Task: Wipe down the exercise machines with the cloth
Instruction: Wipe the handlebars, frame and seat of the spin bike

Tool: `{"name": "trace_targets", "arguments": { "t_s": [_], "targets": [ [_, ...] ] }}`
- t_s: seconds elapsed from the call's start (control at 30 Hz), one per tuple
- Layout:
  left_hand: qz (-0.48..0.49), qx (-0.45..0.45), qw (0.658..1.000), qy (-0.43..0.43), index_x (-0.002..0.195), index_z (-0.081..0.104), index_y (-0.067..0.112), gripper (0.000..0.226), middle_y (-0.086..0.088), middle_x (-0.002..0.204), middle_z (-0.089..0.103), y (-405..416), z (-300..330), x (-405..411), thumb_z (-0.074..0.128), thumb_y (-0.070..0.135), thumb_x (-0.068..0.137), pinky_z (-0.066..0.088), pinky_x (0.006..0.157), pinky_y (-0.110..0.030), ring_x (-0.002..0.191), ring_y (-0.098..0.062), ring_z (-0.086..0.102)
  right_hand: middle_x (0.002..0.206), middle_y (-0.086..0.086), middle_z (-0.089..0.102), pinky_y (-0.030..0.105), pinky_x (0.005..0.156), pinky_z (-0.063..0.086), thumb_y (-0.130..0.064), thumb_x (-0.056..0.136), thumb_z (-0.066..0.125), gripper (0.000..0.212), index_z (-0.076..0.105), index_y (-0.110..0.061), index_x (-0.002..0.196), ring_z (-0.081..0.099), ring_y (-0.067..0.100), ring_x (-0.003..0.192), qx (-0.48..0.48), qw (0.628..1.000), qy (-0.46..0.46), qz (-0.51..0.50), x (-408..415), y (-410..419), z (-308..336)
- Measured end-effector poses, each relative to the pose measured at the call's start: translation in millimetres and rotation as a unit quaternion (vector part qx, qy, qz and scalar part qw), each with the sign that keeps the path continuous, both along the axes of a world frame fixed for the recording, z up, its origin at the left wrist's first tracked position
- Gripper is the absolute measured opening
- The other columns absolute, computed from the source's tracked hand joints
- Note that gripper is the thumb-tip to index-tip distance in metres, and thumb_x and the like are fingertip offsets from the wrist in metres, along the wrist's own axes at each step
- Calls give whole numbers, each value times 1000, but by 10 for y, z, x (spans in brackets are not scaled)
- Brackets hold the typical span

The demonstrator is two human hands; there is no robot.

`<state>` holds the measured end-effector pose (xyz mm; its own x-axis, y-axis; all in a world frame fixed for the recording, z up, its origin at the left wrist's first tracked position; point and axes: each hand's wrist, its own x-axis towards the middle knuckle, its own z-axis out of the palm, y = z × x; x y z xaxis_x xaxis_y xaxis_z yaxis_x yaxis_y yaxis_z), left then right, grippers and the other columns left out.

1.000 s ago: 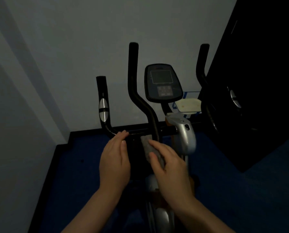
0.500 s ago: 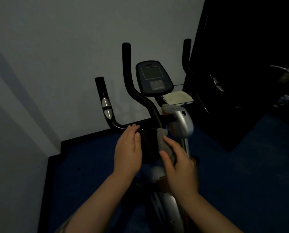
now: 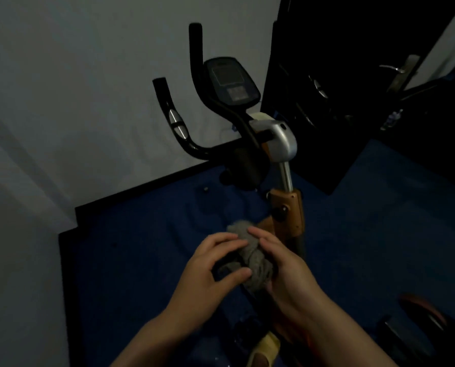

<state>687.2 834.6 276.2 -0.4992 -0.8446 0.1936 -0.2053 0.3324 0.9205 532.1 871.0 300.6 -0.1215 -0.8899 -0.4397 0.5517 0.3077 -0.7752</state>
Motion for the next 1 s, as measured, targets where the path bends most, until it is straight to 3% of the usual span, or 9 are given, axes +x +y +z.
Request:
{"name": "trace_targets", "arguments": {
  "t_s": [0.17, 0.27, 0.4, 0.47, 0.57, 0.63, 0.8, 0.87, 1.0],
  "targets": [
    [13, 8, 999, -52, 93, 67, 45, 20, 17, 98, 55, 225, -124, 224, 63, 51, 75, 37, 85, -9, 101, -8, 53, 118, 3, 69, 31, 89, 53, -30, 88, 58, 39, 59, -21, 126, 66, 17, 107, 34, 993, 24, 109, 129, 471, -87],
    [22, 11, 999, -36, 84, 66, 34, 17, 18, 102, 60, 262, -141, 278, 63, 48, 76, 38, 87, -9, 103, -6, 56, 115, -2, 69, 34, 91, 53, -27, 82, 71, 45, 58, -24, 125, 67, 15, 104, 31, 974, 131, 183, 86, 698, -152],
    [-16, 104, 994, 22, 80, 58, 8, 17, 11, 106, 69, 387, -97, 203, 68, 20, 86, 46, 84, -13, 104, -5, 63, 90, 3, 70, 28, 58, 49, -17, 88, 67, 25, 64, -16, 113, 64, 16, 74, 31, 967, 224, 119, -45, 881, -195],
    [-8, 104, 994, 27, 78, 55, 8, 16, 5, 94, 70, 474, -82, 155, 65, 17, 86, 48, 77, -16, 91, -7, 65, 93, 6, 72, 31, 67, 54, -19, 90, 65, 21, 68, -12, 109, 68, 21, 83, 25, 962, 258, 89, -145, 948, -224],
    [-8, 81, 996, 22, 77, 54, 13, 17, 7, 75, 60, 564, -58, 87, 64, 21, 88, 44, 67, -16, 73, -4, 57, 105, 2, 73, 36, 96, 52, -34, 93, 57, 28, 71, -16, 108, 67, 18, 103, 22, 947, 311, 83, -224, 1066, -223],
    [-14, 75, 997, 11, 78, 53, 12, 17, 10, 71, 57, 615, -38, 21, 63, 16, 90, 42, 63, -15, 68, -3, 54, 110, 0, 72, 35, 100, 49, -42, 93, 52, 37, 71, -16, 112, 65, 14, 107, 8, 953, 292, 81, -207, 1150, -197],
    [-4, 88, 996, -8, 79, 54, 14, 16, 7, 70, 59, 855, 24, -108, 65, 18, 89, 42, 60, -15, 65, -3, 54, 102, 1, 73, 34, 91, 53, -25, 85, 73, 23, 69, -15, 105, 68, 16, 100, -82, 943, 319, 50, -114, 1372, -184],
    [10, 93, 995, -17, 82, 56, 17, 13, 3, 75, 61, 951, 36, -132, 67, 21, 88, 45, 63, -17, 69, -8, 56, 93, 0, 74, 27, 82, 53, -18, 89, 68, 11, 71, -13, 98, 69, 13, 91, -88, 932, 349, 34, -173, 1442, -199],
    [2, 100, 994, -36, 96, 62, 29, 15, 6, 91, 63, 1235, 70, -128, 71, 24, 85, 51, 74, -21, 86, -8, 62, 86, -3, 73, 14, 72, 47, -17, 94, 59, 16, 74, -13, 94, 67, 6, 83, -97, 924, 367, 47, -392, 1603, -158]
  ]
}}
